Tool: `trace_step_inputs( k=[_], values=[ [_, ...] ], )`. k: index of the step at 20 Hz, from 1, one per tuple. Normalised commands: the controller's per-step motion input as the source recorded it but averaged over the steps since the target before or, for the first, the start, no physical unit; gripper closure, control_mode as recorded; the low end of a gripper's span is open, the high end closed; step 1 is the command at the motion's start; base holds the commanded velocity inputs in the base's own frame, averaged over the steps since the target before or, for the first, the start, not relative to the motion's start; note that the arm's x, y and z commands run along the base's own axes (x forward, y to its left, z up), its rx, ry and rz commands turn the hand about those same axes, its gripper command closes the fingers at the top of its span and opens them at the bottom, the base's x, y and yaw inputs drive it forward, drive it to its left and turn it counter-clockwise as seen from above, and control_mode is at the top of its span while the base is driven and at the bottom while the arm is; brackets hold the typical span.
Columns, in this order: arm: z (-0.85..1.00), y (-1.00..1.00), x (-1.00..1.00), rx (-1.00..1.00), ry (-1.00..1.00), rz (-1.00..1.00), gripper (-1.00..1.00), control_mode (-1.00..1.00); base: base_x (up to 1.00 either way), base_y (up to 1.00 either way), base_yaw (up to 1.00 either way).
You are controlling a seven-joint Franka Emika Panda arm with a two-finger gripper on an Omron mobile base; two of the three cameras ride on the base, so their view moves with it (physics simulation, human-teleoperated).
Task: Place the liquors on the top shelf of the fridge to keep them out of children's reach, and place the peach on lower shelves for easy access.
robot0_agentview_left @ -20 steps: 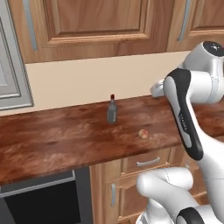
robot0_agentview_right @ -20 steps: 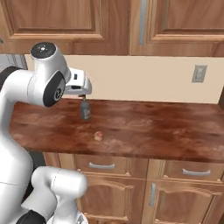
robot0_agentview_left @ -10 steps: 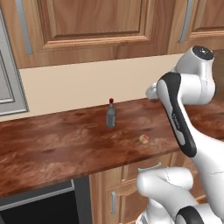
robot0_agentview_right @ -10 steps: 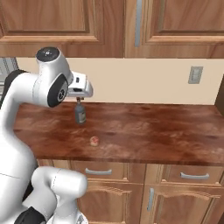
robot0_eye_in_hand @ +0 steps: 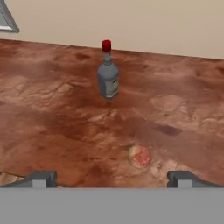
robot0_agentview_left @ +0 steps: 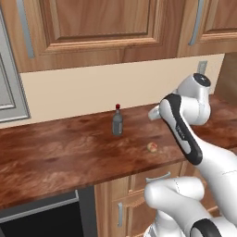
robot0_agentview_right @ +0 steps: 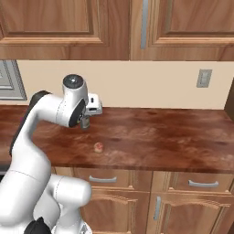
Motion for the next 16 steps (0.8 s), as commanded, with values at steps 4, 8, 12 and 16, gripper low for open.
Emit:
trace_step_inputs(
  k=[4,8,12,16],
  values=[
    [-0.43,0.24,0.39,0.02,-0.05,0.29,-1.00,-1.00,0.00,0.00,0.00],
    [-0.11,0.22,0.32,0.03,-0.14,0.28,-1.00,-1.00,0.00,0.00,0.00],
    [-0.03,0.07,0.24,0.06,-0.23,0.23,-1.00,-1.00,0.00,0.00,0.00],
    [-0.07,0.00,0.26,0.11,-0.26,0.13,-1.00,-1.00,0.00,0.00,0.00]
  ],
)
